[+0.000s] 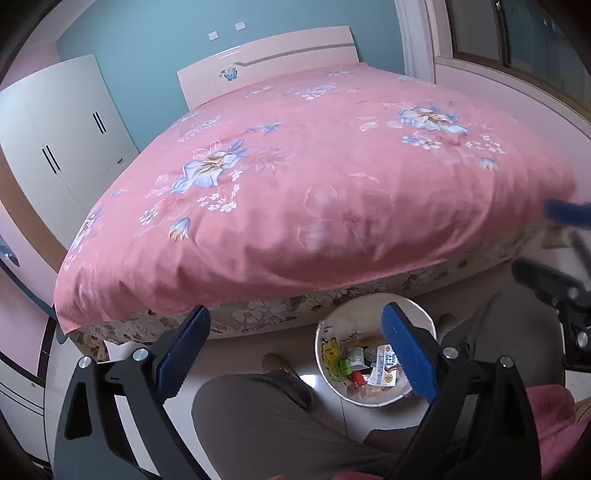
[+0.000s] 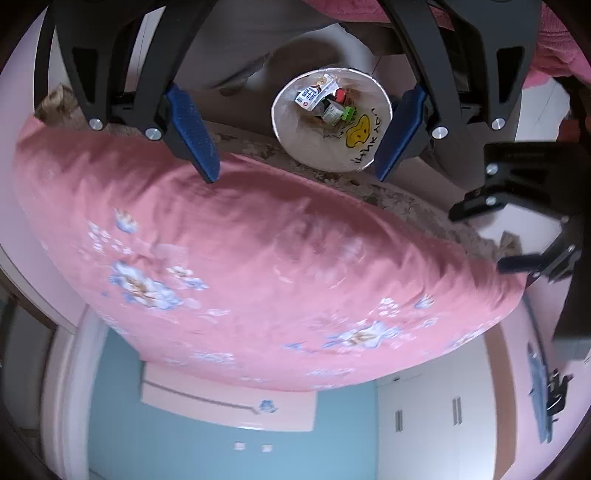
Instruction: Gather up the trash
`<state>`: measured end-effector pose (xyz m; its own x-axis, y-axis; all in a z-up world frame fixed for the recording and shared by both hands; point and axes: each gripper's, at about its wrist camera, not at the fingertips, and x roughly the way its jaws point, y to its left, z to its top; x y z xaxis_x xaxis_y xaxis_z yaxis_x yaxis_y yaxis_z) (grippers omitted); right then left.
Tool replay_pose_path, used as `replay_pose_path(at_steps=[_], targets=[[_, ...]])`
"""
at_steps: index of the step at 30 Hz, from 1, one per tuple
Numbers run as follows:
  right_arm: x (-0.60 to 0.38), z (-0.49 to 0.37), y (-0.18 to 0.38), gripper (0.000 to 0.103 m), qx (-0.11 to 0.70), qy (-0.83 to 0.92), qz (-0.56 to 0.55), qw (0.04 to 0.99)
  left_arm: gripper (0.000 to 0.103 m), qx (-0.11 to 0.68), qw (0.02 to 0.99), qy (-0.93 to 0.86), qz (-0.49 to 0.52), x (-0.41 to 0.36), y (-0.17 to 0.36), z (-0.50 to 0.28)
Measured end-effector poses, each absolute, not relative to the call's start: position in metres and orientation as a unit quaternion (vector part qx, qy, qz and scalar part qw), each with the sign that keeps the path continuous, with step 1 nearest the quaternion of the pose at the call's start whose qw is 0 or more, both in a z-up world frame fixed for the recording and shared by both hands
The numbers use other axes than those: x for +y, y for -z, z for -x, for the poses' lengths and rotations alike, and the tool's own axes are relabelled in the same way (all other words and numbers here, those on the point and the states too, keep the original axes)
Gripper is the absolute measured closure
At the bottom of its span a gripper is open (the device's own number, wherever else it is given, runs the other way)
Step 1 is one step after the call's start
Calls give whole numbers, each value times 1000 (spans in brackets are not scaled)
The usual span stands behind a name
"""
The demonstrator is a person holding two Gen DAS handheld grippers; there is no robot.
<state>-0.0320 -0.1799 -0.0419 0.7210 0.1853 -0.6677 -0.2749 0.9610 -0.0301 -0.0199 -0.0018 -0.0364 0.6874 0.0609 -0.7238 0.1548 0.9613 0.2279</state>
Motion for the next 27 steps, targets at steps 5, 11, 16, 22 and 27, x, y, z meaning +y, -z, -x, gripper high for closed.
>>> replay_pose_path(at_steps=[5, 11, 16, 22, 27], targets=[[-183, 50, 39, 19, 334, -96, 48, 936, 8, 384, 915, 28, -119, -2, 35, 37], [-183, 59, 42, 19, 337, -93, 34, 936, 8, 377, 920, 22, -105, 1, 32, 44], [-181, 63, 46, 19, 338, -96, 26, 936, 8, 377, 920, 26, -100, 2, 34, 47], [-179, 66, 45, 19, 335, -93, 30, 937, 8, 377, 921, 30, -92, 3, 36, 49], [-178, 66, 47, 19, 338, -92, 31, 936, 8, 376, 922, 29, -89, 3, 36, 51]])
